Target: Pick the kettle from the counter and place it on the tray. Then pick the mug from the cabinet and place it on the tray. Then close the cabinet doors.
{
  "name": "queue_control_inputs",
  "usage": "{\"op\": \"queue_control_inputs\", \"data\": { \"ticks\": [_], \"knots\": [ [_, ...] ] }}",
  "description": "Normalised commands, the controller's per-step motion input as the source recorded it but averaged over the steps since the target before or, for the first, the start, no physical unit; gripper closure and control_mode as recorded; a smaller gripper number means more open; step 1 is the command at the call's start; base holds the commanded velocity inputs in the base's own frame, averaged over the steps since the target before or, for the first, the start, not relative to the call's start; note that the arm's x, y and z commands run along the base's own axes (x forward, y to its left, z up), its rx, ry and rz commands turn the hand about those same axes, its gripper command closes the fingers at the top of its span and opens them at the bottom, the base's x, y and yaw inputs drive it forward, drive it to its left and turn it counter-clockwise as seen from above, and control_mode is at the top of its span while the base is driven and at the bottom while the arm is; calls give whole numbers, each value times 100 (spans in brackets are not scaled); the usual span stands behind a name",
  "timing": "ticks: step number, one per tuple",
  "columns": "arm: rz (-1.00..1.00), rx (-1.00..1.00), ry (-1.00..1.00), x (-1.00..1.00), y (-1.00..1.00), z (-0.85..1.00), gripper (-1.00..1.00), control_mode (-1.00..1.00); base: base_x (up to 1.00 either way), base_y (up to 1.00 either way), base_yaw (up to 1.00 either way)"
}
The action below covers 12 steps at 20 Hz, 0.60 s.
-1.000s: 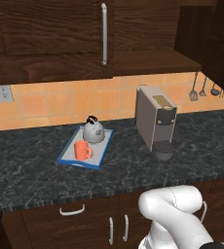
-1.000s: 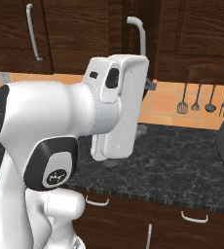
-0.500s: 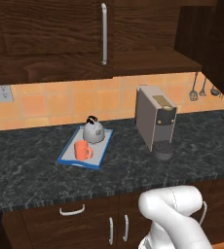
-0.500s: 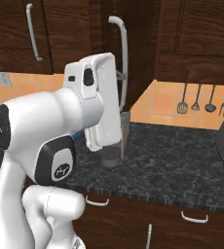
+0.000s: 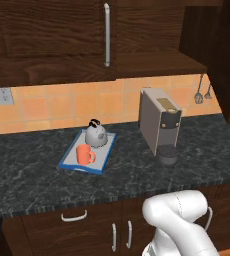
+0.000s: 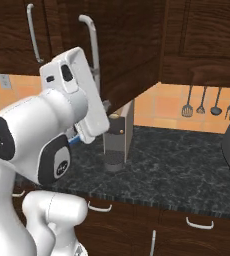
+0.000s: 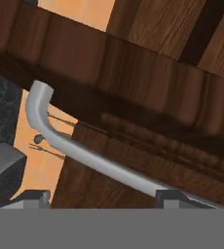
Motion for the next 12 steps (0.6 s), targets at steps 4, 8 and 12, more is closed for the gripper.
{"op": "queue_control_inputs", "data": {
  "ticks": [4, 8, 12],
  "knots": [
    [23, -7, 0, 67, 54, -8, -100, -100, 0, 0, 0],
    [25, -2, 0, 73, 56, -22, -100, -100, 0, 0, 0],
    [26, 0, 0, 86, 54, -26, -100, -100, 0, 0, 0]
  ]
}}
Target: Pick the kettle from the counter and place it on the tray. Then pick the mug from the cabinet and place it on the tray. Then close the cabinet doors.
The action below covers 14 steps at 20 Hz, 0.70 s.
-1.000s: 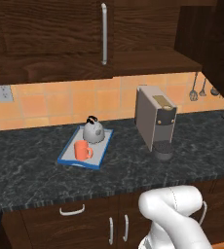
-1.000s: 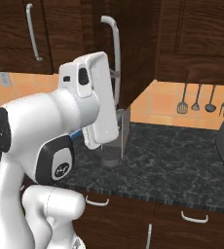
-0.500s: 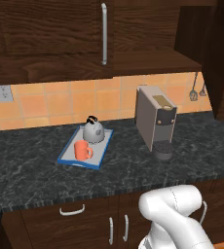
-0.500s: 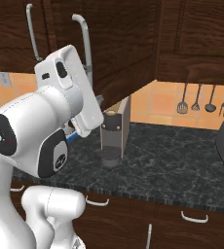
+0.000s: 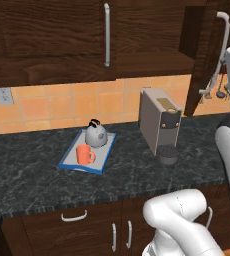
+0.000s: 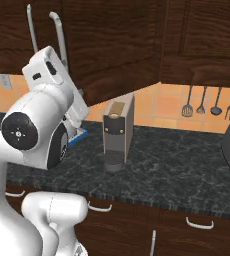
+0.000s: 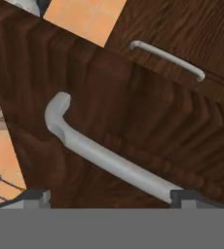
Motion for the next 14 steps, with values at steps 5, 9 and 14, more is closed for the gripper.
{"op": "queue_control_inputs", "data": {
  "ticks": [5, 9, 14],
  "knots": [
    [23, 0, 0, 92, 53, -20, -100, -100, 0, 0, 0],
    [14, 0, 0, 100, 39, -19, -100, -100, 0, 0, 0],
    [5, -1, 1, 95, 35, -27, -100, -100, 0, 0, 0]
  ]
}}
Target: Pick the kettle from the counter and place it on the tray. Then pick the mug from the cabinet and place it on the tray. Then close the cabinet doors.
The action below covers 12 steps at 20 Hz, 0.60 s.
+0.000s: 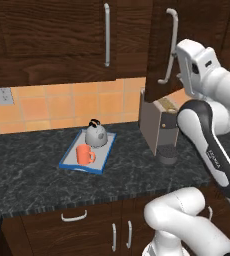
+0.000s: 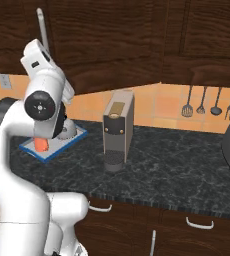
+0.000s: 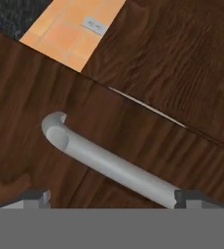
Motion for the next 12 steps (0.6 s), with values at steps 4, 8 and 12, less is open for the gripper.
{"op": "queue_control_inputs", "data": {
  "ticks": [4, 8, 12],
  "knots": [
    [-1, 0, 2, 100, 20, -25, -100, -100, 0, 0, 0],
    [-3, 0, 6, 100, 12, -14, -100, -100, 0, 0, 0],
    [-4, -1, 8, 96, 8, -19, -100, -100, 0, 0, 0]
  ]
}}
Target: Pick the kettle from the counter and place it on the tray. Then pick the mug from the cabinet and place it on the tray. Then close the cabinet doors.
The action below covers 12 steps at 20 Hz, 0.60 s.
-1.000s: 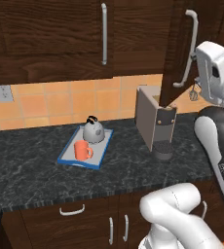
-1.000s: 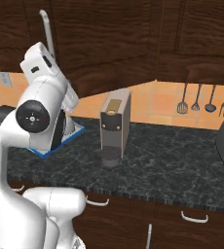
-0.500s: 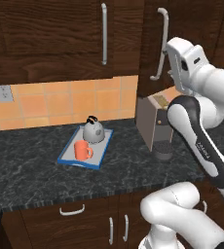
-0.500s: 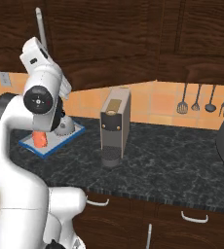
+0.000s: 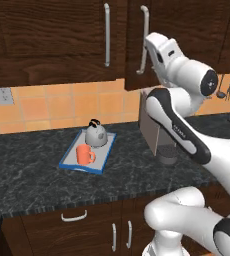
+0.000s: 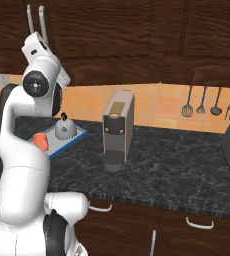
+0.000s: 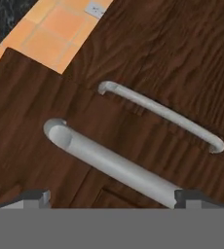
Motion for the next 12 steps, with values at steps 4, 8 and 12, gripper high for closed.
{"op": "queue_control_inputs", "data": {
  "ticks": [4, 8, 12],
  "knots": [
    [-8, -3, 7, 81, 0, -14, -100, -100, 0, 0, 0],
    [-14, -6, 8, 81, 0, -8, -100, -100, 0, 0, 0],
    [-17, -9, 12, 73, 0, -8, -100, -100, 0, 0, 0]
  ]
}}
